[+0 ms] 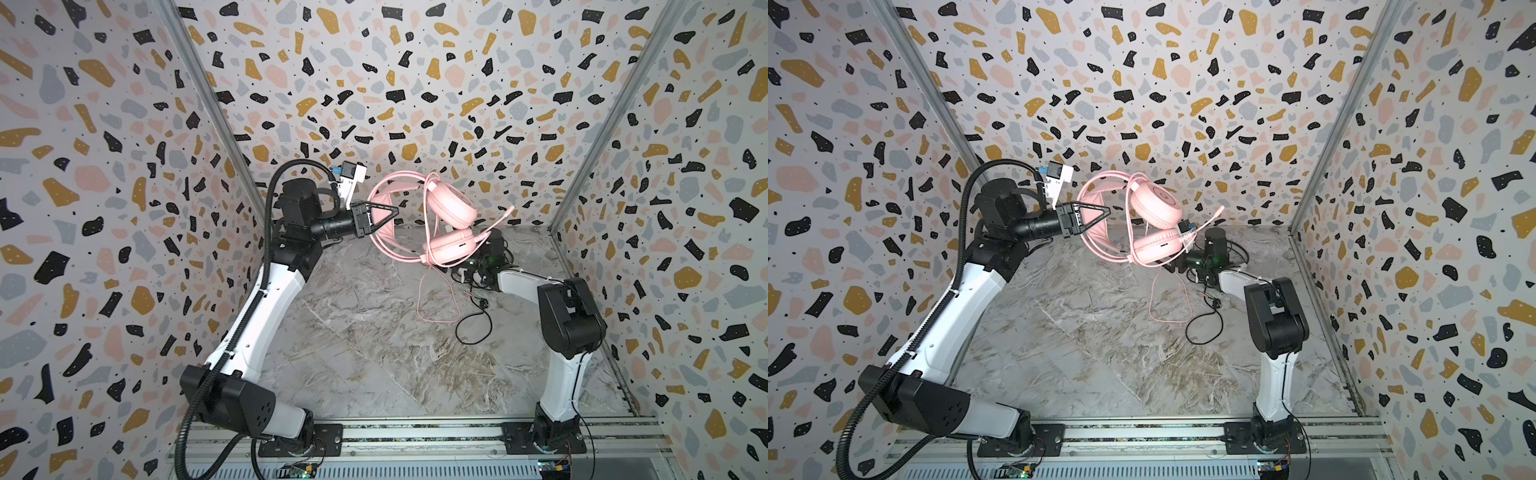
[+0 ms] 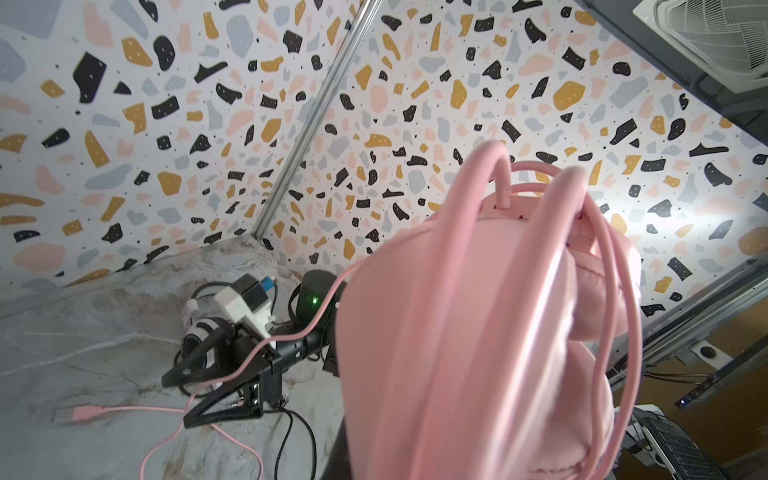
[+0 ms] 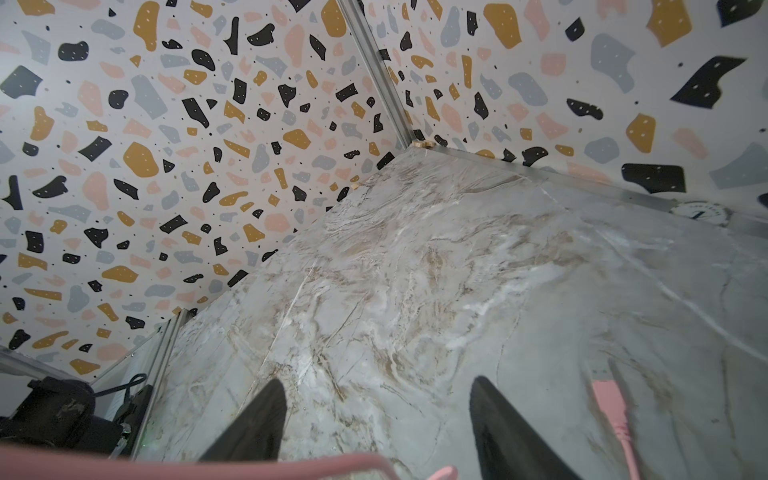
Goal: Wrap the headphones
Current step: 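Release the cable and lower the right gripper while the left gripper raises the headphones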
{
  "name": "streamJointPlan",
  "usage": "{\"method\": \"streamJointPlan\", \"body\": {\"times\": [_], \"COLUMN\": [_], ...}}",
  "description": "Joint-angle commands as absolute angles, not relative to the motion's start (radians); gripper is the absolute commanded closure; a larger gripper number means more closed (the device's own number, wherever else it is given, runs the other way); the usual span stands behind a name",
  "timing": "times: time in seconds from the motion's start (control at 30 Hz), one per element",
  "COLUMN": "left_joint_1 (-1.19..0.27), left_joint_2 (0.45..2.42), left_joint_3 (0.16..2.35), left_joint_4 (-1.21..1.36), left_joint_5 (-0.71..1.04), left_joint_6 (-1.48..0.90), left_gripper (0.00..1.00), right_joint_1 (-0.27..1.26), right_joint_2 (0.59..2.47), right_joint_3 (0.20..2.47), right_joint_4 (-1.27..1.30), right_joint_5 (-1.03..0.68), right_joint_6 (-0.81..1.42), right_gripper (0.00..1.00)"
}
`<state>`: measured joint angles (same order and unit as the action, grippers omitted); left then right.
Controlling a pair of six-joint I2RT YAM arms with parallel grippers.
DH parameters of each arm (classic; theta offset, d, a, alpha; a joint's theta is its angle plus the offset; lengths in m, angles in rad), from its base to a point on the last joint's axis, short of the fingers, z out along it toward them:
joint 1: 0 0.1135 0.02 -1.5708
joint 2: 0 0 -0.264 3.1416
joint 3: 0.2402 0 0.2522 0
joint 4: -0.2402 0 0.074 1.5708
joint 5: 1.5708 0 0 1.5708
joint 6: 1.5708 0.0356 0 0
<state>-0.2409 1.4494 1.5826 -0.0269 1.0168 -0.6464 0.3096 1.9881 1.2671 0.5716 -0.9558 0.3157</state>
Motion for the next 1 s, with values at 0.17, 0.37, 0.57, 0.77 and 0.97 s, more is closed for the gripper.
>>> {"method": "streamJointPlan", "body": {"times": [0.17, 0.37, 0.57, 0.77, 0.97], "left_joint_1": [-0.229, -0.223, -0.194, -0.147, -0.108], "left_joint_2": [1.499, 1.523, 1.554, 1.575, 1.591], "left_joint_3": [1.68, 1.739, 1.81, 1.854, 1.87], "left_joint_4": [0.206, 0.219, 0.225, 0.268, 0.321], "left_joint_5": [1.02, 0.994, 0.952, 0.901, 0.862], "left_joint_6": [-0.824, -0.848, -0.869, -0.924, -0.969], "left_gripper": [1.0, 1.0, 1.0, 1.0, 1.0], "right_joint_1": [0.384, 0.427, 0.456, 0.455, 0.467], "right_joint_2": [2.105, 2.194, 2.162, 2.134, 2.113], "right_joint_3": [1.351, 1.373, 1.234, 1.116, 1.047], "right_joint_4": [0.71, 0.753, 0.809, 0.864, 0.928], "right_joint_5": [-0.97, -0.965, -0.95, -0.95, -0.947], "right_joint_6": [0.408, 0.447, 0.442, 0.448, 0.477], "right_gripper": [0.28, 0.27, 0.29, 0.35, 0.57]}}
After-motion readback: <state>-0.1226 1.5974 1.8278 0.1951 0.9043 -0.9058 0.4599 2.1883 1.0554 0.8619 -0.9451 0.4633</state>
